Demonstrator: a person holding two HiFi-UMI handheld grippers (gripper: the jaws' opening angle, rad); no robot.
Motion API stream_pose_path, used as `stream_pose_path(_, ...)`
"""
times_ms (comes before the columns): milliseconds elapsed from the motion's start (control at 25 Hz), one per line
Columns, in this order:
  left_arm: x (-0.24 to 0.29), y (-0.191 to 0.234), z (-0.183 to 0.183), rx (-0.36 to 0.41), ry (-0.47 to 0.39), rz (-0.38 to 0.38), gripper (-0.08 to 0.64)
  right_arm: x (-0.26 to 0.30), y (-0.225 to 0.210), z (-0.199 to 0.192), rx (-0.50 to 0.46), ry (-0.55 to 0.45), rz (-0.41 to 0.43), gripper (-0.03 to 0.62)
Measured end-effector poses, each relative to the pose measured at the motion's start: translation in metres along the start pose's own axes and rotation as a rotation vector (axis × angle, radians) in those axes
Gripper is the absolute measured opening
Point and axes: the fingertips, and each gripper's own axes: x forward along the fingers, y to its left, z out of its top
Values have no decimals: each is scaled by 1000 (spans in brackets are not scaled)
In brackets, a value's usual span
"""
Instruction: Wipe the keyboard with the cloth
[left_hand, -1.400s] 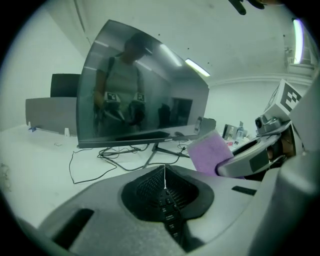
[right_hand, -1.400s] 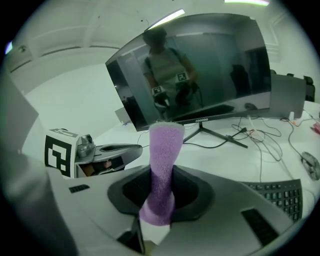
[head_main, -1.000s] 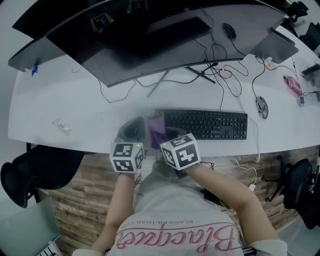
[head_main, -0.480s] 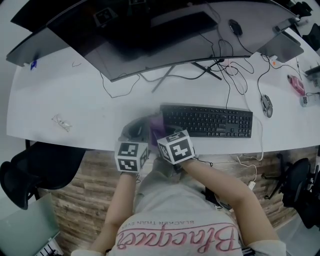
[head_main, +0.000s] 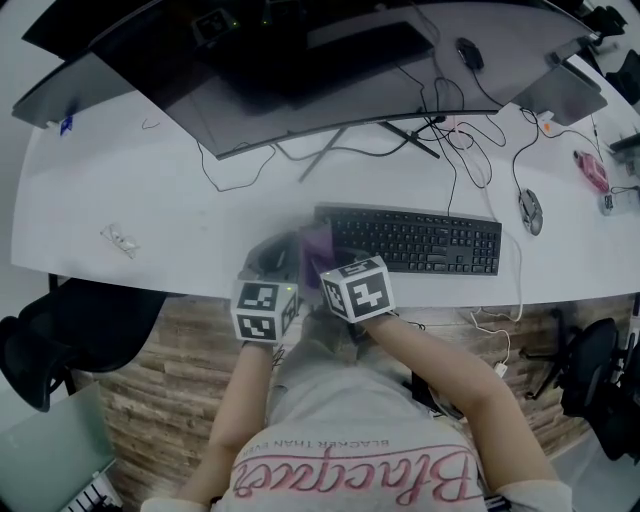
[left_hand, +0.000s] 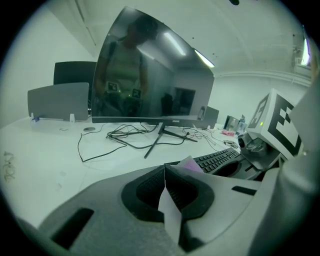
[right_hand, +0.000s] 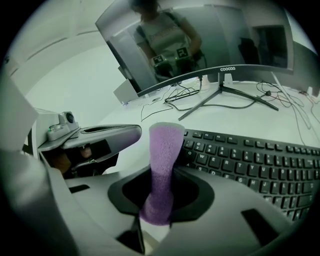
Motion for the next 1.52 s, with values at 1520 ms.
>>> stream_pose_path(1520,73,-141,5,85,60,-149,5,-88,-127,-40,114,-46,-86,92)
